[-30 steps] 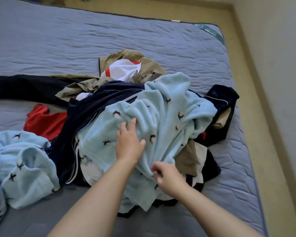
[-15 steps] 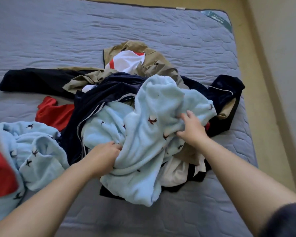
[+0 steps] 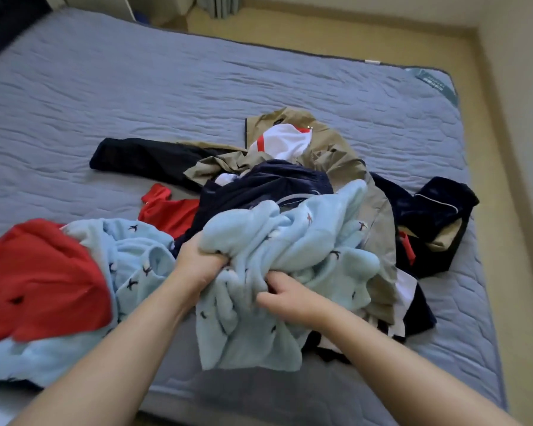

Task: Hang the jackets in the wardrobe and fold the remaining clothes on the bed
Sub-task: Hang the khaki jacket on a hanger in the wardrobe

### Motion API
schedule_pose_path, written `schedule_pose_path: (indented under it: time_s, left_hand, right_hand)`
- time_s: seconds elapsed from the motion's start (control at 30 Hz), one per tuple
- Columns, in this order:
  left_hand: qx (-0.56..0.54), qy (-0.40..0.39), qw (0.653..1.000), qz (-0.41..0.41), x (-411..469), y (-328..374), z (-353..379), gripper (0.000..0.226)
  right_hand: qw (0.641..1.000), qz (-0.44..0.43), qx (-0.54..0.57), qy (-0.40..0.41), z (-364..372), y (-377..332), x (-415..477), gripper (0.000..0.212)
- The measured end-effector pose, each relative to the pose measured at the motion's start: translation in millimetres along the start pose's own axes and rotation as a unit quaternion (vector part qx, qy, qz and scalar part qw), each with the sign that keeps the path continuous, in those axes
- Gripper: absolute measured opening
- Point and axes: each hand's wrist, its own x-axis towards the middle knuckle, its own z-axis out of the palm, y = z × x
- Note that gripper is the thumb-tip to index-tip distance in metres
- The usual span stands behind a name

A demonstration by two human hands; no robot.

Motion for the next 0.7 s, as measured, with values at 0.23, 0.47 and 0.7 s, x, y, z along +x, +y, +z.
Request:
schedule_pose_path:
  time_s: [0.23, 0.47, 0.7]
  left_hand:
    - [-0.110, 0.178, 0.962, 0.174, -18.4, 35.6, -115.7, 0.031]
    - [-0.010, 0.436, 0.853, 0.288, -16.1, 51.5, -259.1, 0.012]
    - [0.313, 0.279, 0.905, 0.074, 7.6, -57.1, -248.0, 0.064]
  right_hand:
    - [0.901, 0.122, 0.167, 0.381, -42.1, -16.2, 20.3, 0.053]
    - [0.964, 0.070, 0.252, 0.049, 81.1, -112.0, 102.6, 0.063]
    - [0.963, 0.157, 0.183, 0.121, 95.8, -42.7, 114.8, 0.052]
